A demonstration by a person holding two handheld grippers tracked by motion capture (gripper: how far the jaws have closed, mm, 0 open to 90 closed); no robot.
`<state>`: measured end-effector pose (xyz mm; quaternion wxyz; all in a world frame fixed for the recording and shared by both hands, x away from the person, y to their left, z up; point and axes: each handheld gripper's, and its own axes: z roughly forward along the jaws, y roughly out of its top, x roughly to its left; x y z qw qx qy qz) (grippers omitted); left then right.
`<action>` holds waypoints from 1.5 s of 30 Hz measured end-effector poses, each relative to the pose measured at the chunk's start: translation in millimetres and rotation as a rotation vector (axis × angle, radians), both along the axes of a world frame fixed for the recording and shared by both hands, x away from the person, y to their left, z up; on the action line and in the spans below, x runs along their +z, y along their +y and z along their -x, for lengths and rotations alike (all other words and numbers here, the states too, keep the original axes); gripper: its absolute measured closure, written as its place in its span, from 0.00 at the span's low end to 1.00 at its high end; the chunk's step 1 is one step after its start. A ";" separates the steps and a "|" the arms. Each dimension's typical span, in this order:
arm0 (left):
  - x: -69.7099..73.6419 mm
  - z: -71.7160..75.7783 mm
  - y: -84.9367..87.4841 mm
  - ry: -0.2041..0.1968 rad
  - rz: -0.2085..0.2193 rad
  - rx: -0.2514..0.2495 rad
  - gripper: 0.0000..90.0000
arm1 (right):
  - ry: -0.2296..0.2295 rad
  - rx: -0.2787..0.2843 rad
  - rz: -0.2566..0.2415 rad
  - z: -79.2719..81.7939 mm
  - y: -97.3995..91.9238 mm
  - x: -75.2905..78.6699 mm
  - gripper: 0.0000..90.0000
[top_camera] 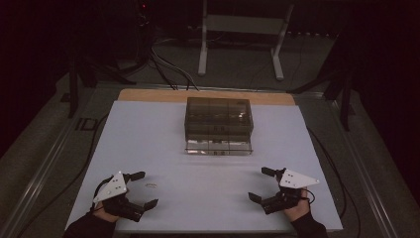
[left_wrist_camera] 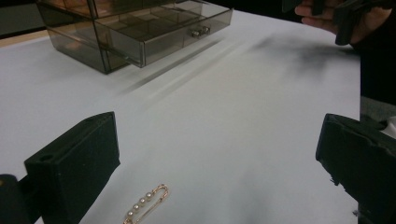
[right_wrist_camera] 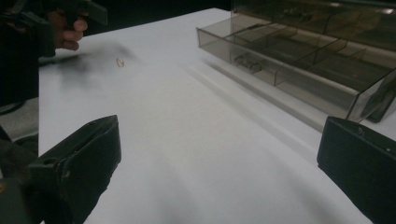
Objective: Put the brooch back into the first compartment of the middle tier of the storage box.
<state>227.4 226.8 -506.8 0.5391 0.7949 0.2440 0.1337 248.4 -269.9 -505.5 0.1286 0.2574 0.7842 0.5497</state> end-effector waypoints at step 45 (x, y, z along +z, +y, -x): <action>23.6 -2.6 -15.1 0.034 0.005 -0.151 0.00 | -0.013 0.012 -0.009 3.8 10.1 3.1 0.00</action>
